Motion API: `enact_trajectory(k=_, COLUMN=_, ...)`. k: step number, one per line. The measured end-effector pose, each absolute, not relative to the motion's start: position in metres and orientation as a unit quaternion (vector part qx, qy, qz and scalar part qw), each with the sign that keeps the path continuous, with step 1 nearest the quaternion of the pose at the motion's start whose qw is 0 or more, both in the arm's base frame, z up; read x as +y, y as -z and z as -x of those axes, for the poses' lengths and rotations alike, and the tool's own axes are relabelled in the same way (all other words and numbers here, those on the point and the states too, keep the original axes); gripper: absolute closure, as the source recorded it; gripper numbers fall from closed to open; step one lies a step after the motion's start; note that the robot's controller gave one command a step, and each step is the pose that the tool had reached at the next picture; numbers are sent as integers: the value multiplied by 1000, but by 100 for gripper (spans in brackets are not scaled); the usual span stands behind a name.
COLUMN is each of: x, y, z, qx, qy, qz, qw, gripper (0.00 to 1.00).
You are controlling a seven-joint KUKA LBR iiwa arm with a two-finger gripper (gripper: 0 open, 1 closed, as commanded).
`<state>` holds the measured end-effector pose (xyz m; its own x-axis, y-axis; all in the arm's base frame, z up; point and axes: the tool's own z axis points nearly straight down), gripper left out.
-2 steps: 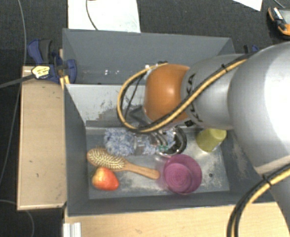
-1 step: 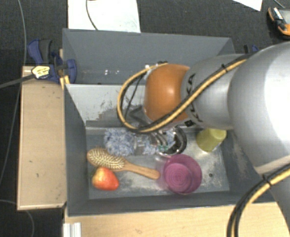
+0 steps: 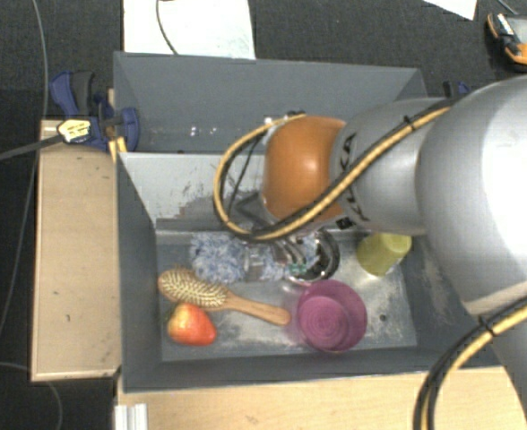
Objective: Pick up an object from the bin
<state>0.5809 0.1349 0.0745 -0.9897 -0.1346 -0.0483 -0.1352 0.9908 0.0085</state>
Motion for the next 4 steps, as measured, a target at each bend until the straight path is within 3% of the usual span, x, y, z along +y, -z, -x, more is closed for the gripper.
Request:
enact_trajectory(k=1, x=132, y=-88, z=-569, qx=993, qy=-4, qz=118, qw=21, gripper=100)
enact_trajectory(k=2, x=133, y=-135, z=-532, qx=995, qy=-4, qz=101, qw=21, gripper=100)
enact_trajectory(k=3, x=136, y=-102, z=-552, qx=985, qy=-4, qz=168, qw=24, gripper=100)
enact_trajectory(k=4, x=138, y=-118, z=-547, qx=987, qy=-3, qz=157, qw=19, gripper=100)
